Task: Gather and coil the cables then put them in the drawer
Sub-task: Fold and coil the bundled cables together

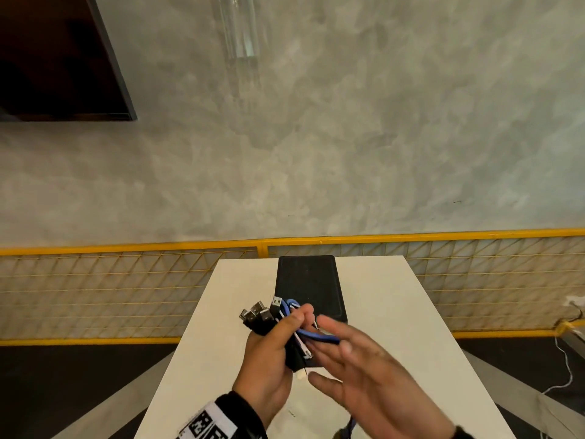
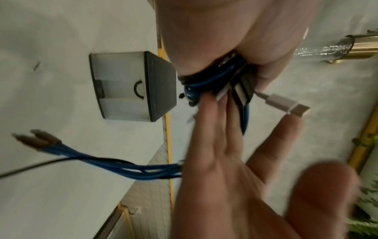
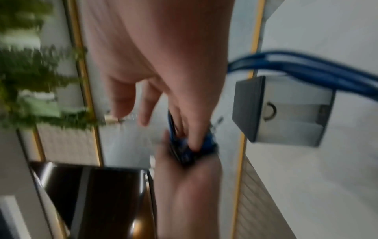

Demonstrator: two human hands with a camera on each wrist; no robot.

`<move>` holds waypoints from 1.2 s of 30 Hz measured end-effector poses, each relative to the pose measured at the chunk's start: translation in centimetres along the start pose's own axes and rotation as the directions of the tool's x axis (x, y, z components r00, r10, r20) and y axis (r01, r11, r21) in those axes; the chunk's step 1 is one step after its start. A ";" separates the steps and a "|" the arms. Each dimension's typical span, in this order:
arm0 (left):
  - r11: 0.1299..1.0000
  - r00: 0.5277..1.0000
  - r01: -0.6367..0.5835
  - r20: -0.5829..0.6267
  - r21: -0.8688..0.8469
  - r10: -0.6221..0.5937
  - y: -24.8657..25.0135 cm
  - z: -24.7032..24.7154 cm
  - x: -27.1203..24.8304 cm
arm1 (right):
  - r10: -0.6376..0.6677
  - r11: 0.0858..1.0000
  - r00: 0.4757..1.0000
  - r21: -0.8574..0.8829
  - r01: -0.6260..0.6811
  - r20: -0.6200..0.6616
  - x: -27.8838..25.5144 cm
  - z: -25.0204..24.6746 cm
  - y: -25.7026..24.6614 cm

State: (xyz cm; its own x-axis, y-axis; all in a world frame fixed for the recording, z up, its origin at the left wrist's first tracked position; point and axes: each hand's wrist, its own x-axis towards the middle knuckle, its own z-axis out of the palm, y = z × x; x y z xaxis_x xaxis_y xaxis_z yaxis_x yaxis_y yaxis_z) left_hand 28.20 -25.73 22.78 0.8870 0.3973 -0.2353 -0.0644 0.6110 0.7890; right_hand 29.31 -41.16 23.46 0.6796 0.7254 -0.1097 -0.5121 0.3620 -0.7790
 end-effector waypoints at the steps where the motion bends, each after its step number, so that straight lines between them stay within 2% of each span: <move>1: 1.000 1.000 -0.011 -0.013 -0.011 0.011 0.4 -0.2 0.4 | 0.063 0.996 0.998 -0.057 -0.062 0.013 -0.5 -0.2 -1.1; 2: 0.999 0.999 -0.024 -0.026 -0.027 0.023 0.9 -0.5 0.8 | 0.113 0.987 0.994 -0.114 -0.112 -0.003 -1.0 -0.2 -2.0; 3: 0.998 0.999 -0.029 -0.028 -0.048 0.027 1.4 -0.7 1.1 | 0.104 0.975 0.993 -0.189 -0.112 -0.053 -1.3 -0.4 -2.6; 5: 0.998 1.000 -0.011 0.007 -0.062 0.011 2.2 -1.2 1.5 | -0.088 0.908 0.971 -0.418 -0.015 -0.224 -1.2 -1.1 -2.6; 6: 0.999 0.999 0.003 0.036 -0.054 -0.001 2.3 -1.3 1.4 | -0.239 0.814 0.931 -0.579 0.037 -0.276 -0.9 -1.3 -2.1; 7: 0.999 0.998 0.017 0.066 -0.042 -0.014 2.3 -1.2 1.1 | -0.347 0.705 0.900 -0.706 0.066 -0.262 -0.6 -1.0 -1.6; 8: 0.999 0.996 0.023 0.084 -0.028 -0.021 2.1 -1.0 0.7 | -0.378 0.616 0.900 -0.784 0.071 -0.215 -0.3 -0.6 -1.1; 9: 1.000 0.995 0.019 0.098 -0.019 -0.017 1.9 -0.8 0.2 | -0.356 0.568 0.923 -0.818 0.086 -0.150 0.0 -0.3 -0.3; 12: 1.000 0.994 -0.020 0.110 0.008 0.019 1.3 0.2 -0.6 | -0.222 0.626 0.973 -0.774 0.094 -0.061 0.9 0.6 1.8; 16: 1.000 0.997 -0.024 0.069 0.012 0.023 1.1 0.4 -0.8 | -0.216 0.656 0.976 -0.745 0.120 -0.032 1.5 1.1 2.5; 20: 0.998 1.000 0.009 0.019 -0.064 -0.008 1.2 0.1 -0.7 | -0.133 0.775 0.991 -0.623 0.105 0.001 1.3 1.3 3.5; 23: 0.992 0.996 0.020 0.088 -0.126 -0.009 1.9 0.1 -0.8 | -0.112 0.814 0.994 -0.574 0.089 -0.004 0.8 0.3 4.6; 25: 0.985 0.989 0.033 0.150 -0.169 -0.008 2.8 0.2 -0.9 | -0.068 0.771 0.997 -0.634 0.067 0.023 0.2 -0.5 5.3; 26: 0.982 0.985 0.036 0.175 -0.185 -0.004 3.2 0.1 -0.8 | -0.067 0.723 0.998 -0.688 0.058 0.014 -0.1 -0.9 5.6; 28: 0.980 0.980 0.026 0.196 -0.199 0.014 3.7 -0.1 -0.6 | -0.206 0.622 0.975 -0.780 0.061 -0.088 -0.5 -2.2 5.7; 30: 0.980 0.984 -0.003 0.176 -0.200 0.039 3.9 -0.4 -0.1 | -0.360 0.661 0.897 -0.748 0.052 -0.255 -0.7 -3.2 5.3; 31: 0.980 0.986 -0.015 0.162 -0.200 0.048 3.9 -0.6 0.2 | -0.354 0.687 0.876 -0.726 0.006 -0.327 -0.8 -3.7 5.0; 32: 0.980 0.988 -0.024 0.145 -0.200 0.054 3.7 -0.9 0.5 | -0.258 0.713 0.885 -0.694 -0.095 -0.387 -0.8 -3.9 4.7; 34: 0.980 0.993 -0.037 0.104 -0.196 0.058 3.2 -1.3 1.0 | 0.099 0.760 0.903 -0.554 -0.340 -0.418 -1.0 -3.9 4.8; 36: 0.982 0.996 -0.042 0.075 -0.184 0.057 2.5 -1.3 1.2 | 0.394 0.794 0.845 -0.329 -0.511 -0.362 -0.9 -3.7 5.2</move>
State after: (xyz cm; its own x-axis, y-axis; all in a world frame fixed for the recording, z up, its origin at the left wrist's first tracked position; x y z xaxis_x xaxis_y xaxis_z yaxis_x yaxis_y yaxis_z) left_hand 28.47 -22.83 23.76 0.9138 0.3787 -0.1467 -0.1847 0.7092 0.6804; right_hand 27.95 -42.11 17.26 0.5629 0.5431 -0.6230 -0.5812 -0.2758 -0.7656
